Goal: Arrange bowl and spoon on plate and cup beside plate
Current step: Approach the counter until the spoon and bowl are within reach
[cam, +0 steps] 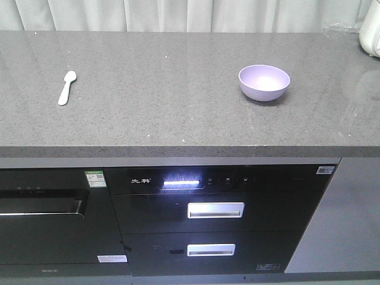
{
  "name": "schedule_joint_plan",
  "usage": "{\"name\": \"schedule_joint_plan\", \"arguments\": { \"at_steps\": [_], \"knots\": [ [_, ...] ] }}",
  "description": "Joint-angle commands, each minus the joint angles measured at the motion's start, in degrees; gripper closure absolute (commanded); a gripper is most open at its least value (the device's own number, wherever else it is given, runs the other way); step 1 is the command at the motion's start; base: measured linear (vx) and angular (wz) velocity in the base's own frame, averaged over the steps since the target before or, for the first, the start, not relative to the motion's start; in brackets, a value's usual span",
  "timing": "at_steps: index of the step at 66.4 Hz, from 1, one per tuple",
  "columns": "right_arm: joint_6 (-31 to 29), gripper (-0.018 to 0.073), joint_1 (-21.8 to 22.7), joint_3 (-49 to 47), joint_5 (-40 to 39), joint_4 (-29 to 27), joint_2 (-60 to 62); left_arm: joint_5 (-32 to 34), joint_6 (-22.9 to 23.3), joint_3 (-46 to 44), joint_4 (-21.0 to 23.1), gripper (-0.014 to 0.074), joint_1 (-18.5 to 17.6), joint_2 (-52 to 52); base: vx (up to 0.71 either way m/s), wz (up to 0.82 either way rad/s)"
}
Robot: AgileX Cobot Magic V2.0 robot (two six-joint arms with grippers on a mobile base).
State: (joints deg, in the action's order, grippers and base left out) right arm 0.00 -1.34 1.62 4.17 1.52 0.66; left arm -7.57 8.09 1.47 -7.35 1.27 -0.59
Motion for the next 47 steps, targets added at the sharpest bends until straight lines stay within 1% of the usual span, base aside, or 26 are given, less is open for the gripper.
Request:
{"name": "schedule_joint_plan", "arguments": {
  "at_steps": [1, 47],
  "knots": [
    [0.0, 0.0562, -0.06, 0.18, -4.17, 0.22, 0.57, 3.83, 0.68, -0.46, 0.05, 0.0603, 0.06, -0.26, 0.06, 0.0],
    [0.0, 0.0562, -0.06, 0.18, -4.17, 0.22, 0.57, 3.83, 0.68, -0.46, 0.05, 0.0603, 0.06, -0.26, 0.07, 0.0]
  ]
}}
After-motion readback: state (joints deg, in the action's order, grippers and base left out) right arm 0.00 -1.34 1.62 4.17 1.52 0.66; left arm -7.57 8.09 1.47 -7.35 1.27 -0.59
